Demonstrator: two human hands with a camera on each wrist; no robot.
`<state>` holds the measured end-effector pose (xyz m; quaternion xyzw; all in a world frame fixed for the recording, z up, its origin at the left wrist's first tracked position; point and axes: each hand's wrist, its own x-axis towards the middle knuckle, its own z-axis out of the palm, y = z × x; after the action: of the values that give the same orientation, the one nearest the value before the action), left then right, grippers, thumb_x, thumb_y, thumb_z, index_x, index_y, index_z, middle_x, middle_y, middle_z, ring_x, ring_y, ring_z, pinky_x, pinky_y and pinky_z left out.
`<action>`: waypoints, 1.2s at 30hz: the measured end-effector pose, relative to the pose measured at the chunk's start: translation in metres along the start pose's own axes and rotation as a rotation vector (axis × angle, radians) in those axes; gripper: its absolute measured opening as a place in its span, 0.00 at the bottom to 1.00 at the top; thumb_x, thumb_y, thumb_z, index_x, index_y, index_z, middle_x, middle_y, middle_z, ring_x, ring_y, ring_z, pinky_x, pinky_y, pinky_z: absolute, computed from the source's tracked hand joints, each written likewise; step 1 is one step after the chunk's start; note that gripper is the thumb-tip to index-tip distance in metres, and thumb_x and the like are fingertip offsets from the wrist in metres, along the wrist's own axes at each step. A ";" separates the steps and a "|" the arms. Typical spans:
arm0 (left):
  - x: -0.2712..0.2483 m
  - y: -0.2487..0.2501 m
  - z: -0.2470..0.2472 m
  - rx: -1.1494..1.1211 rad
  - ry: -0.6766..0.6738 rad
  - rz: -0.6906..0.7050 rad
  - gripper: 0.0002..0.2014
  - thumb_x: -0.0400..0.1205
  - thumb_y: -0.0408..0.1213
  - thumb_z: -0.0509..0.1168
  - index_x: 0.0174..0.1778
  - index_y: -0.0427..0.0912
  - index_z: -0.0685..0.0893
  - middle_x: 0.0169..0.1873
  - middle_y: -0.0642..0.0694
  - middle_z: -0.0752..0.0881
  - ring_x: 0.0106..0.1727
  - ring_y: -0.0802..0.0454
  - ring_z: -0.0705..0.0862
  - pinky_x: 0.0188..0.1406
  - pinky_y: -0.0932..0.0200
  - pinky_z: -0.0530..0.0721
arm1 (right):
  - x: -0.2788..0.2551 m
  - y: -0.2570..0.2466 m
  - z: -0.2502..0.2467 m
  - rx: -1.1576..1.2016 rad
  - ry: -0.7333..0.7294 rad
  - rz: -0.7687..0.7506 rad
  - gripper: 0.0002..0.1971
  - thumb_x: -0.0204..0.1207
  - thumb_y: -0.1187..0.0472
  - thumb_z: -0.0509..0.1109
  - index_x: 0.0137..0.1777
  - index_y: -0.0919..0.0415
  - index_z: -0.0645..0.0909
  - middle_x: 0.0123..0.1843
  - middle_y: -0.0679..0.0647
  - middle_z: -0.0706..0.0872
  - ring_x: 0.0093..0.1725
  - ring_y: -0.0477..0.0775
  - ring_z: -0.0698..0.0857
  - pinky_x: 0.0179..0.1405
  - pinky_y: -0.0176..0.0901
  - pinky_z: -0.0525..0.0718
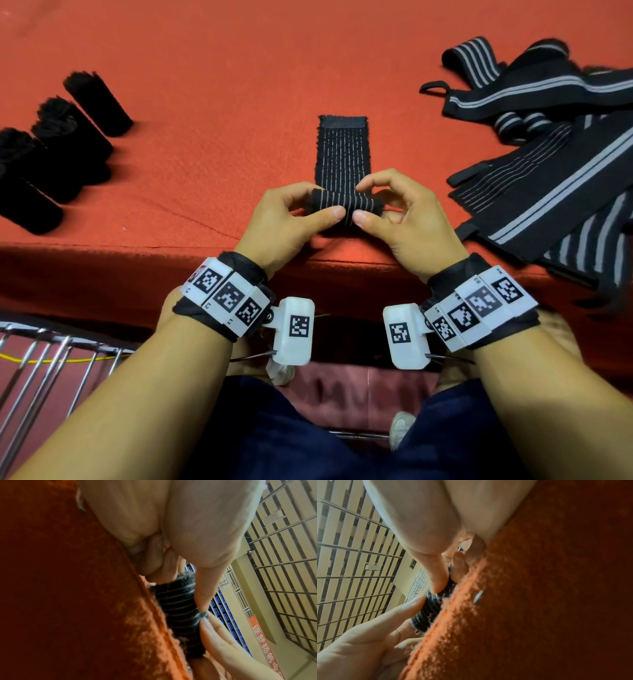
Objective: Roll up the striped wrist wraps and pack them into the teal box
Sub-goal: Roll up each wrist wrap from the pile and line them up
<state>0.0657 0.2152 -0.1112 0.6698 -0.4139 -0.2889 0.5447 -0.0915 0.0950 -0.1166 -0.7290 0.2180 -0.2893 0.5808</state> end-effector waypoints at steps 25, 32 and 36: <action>0.002 -0.003 0.001 0.057 0.018 -0.007 0.12 0.75 0.38 0.80 0.53 0.50 0.90 0.40 0.47 0.90 0.33 0.60 0.81 0.38 0.56 0.84 | 0.004 0.004 0.001 -0.141 0.060 0.043 0.09 0.76 0.64 0.78 0.49 0.47 0.89 0.45 0.53 0.92 0.38 0.50 0.86 0.48 0.55 0.89; 0.001 -0.002 0.001 -0.006 0.003 -0.027 0.12 0.76 0.31 0.79 0.52 0.46 0.90 0.46 0.46 0.91 0.39 0.52 0.86 0.43 0.53 0.91 | 0.005 0.002 0.003 -0.155 0.082 0.073 0.05 0.79 0.64 0.76 0.48 0.52 0.89 0.36 0.44 0.88 0.29 0.34 0.80 0.36 0.33 0.77; 0.003 -0.002 0.000 0.043 0.018 0.001 0.05 0.79 0.32 0.76 0.48 0.44 0.91 0.41 0.54 0.90 0.43 0.60 0.87 0.44 0.63 0.85 | -0.001 -0.004 0.001 -0.074 0.016 0.054 0.15 0.73 0.68 0.81 0.56 0.53 0.87 0.44 0.49 0.89 0.28 0.40 0.80 0.30 0.37 0.80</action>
<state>0.0676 0.2129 -0.1134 0.6838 -0.4154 -0.2734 0.5340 -0.0920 0.0974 -0.1134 -0.7417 0.2528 -0.2709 0.5592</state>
